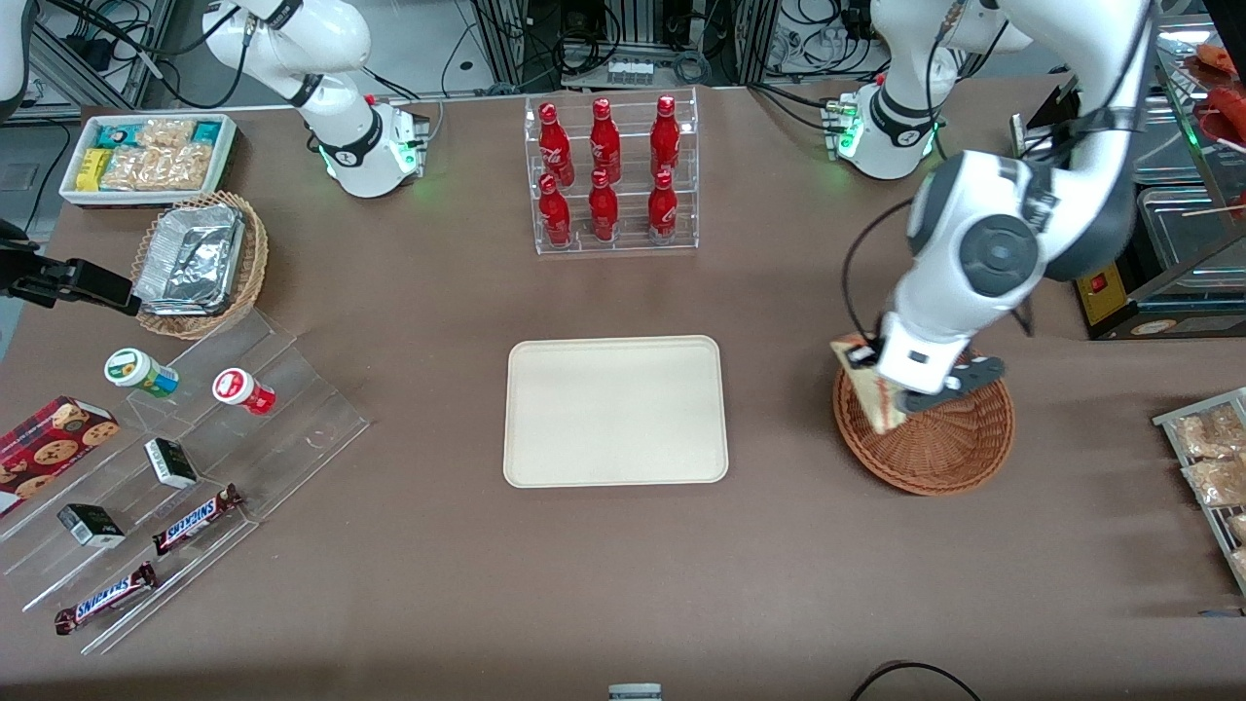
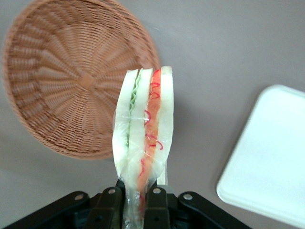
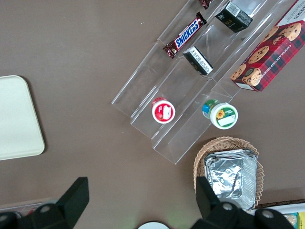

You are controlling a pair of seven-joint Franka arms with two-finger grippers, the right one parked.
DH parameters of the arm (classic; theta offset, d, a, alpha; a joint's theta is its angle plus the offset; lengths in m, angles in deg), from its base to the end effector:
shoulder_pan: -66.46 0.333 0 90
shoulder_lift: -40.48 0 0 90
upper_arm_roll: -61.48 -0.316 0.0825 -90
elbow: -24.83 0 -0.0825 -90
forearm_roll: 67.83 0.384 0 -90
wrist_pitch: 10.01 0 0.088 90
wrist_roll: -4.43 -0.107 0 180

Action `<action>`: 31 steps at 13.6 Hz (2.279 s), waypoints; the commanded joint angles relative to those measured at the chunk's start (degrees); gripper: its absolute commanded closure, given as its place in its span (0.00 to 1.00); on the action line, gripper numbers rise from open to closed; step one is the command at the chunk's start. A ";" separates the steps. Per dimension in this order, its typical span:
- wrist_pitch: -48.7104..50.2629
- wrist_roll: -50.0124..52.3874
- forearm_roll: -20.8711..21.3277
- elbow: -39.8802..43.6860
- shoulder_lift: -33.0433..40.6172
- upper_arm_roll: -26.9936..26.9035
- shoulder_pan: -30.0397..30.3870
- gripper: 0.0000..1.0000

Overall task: Place sandwich from basket to tray
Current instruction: 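Lift the sandwich and carry it with the left gripper over the cream tray, then lower the sandwich onto the tray and open the left gripper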

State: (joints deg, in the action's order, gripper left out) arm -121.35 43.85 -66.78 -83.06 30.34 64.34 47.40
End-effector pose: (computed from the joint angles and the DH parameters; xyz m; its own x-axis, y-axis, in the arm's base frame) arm 0.5477 -0.2179 0.4055 0.9514 0.2958 -0.0851 0.2895 -0.9539 -0.0795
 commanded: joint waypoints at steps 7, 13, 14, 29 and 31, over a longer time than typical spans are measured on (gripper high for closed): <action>0.07 -1.54 -1.65 15.76 -13.84 0.30 -12.92 1.00; -1.15 0.66 -2.54 25.17 -24.56 2.84 -14.60 1.00; -2.29 1.70 -2.54 25.96 -25.97 3.55 -14.78 1.00; -13.46 4.26 0.53 28.43 -34.59 3.11 -18.29 1.00; -13.46 4.26 0.45 28.52 -34.77 3.11 -18.29 0.67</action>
State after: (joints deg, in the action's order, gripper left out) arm -135.04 46.95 -67.09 -56.77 -3.03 68.03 29.97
